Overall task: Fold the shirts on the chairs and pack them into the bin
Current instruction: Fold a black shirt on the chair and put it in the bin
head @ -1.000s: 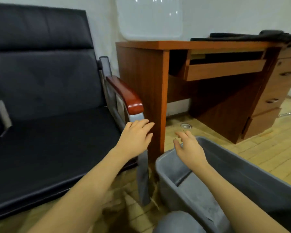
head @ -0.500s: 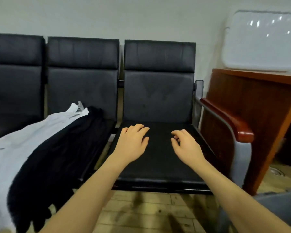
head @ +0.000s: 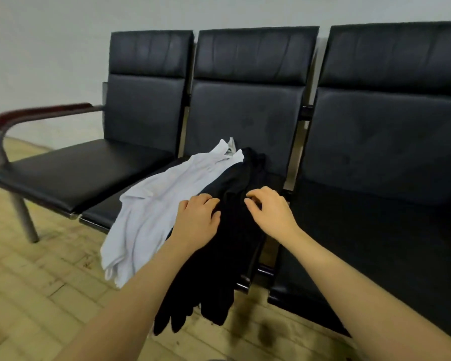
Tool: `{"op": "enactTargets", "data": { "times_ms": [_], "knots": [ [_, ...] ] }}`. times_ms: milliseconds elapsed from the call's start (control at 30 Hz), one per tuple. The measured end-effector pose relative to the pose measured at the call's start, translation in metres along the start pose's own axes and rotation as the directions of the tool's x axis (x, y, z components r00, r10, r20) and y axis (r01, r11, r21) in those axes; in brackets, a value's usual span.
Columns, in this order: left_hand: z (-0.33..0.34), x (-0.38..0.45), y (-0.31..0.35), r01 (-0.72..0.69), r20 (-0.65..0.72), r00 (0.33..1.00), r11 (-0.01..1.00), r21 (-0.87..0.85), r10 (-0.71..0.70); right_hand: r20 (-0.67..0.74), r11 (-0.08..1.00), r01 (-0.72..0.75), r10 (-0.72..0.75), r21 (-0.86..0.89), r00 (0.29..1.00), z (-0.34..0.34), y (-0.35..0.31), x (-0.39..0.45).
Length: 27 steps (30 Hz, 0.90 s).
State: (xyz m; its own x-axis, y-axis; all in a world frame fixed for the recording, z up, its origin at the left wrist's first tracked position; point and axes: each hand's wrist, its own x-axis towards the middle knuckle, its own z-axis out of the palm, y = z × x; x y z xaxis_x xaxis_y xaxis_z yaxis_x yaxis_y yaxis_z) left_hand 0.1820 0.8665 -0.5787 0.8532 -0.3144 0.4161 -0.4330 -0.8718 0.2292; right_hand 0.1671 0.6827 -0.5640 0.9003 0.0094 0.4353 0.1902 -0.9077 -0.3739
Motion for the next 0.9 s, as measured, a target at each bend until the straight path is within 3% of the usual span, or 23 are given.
{"op": "enactTargets", "data": {
  "times_ms": [200, 300, 433, 633, 733, 900],
  "knots": [
    [0.020, 0.004, -0.050, 0.144, 0.031, 0.989, 0.990, 0.000, -0.144, 0.056, 0.996, -0.037, 0.033, 0.079, 0.998, 0.061, -0.030, 0.030],
    [0.030, 0.000, -0.056, 0.173, -0.013, 0.985, 0.984, -0.035, -0.174, 0.122, 0.998, -0.053, 0.049, 0.030, 0.991, 0.084, -0.030, 0.031],
    [0.037, 0.000, -0.058, 0.175, -0.026, 0.984, 0.982, -0.065, -0.177, 0.058, 0.984, -0.132, 0.125, 0.120, 0.990, 0.098, -0.028, 0.027],
    [0.026, -0.005, -0.058, 0.133, -0.077, 0.986, 0.978, -0.159, -0.146, -0.099, 0.960, -0.054, 0.084, 0.275, 0.992, 0.067, -0.025, 0.022],
    [0.021, -0.008, -0.047, 0.069, -0.073, 0.994, 0.979, -0.189, -0.084, -0.062, 0.875, -0.003, 0.038, 0.485, 0.997, 0.035, -0.011, 0.021],
    [0.016, -0.008, -0.025, 0.048, -0.062, 0.996, 0.976, -0.210, -0.062, -0.025, 0.841, 0.028, -0.017, 0.540, 1.000, 0.005, 0.011, 0.010]
  ]
}}
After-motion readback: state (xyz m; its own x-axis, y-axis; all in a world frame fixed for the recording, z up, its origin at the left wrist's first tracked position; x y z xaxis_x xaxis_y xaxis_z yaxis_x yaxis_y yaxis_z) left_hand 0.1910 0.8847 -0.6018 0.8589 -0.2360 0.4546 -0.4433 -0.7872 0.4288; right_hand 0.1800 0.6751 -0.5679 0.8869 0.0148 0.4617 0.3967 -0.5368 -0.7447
